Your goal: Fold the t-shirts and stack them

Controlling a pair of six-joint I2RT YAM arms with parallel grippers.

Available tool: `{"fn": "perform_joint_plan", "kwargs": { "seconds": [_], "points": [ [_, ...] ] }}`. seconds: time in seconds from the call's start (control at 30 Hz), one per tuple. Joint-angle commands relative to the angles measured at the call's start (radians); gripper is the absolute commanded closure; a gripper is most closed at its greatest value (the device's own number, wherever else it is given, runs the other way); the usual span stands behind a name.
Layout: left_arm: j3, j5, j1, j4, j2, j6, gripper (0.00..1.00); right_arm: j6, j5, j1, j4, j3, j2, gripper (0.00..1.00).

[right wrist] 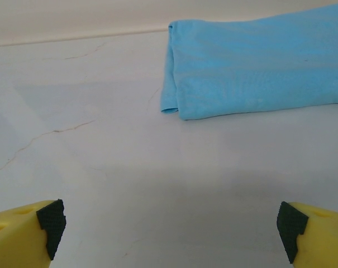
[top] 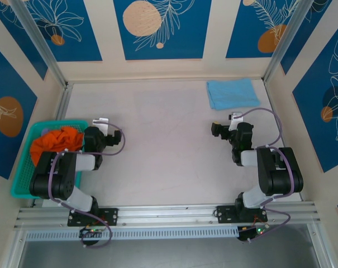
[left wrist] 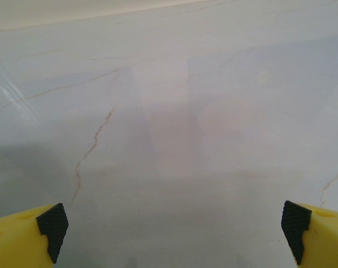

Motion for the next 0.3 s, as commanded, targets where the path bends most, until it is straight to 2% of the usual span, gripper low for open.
{"fn": "perform_joint_plan", "kwargs": {
  "seconds": [0.0,0.27],
  "points": [
    [0.003,0.015,0.006,0.037,0.007,-0.004,0.00,0.004,0.016,0.003,0.007,-0.007,-0.006,0.01],
    [0.001,0.014,0.006,0.038,0.006,-0.003,0.00,0.007,-0.011,-0.006,-0.003,-0.002,-0.007,0.01]
  ]
}}
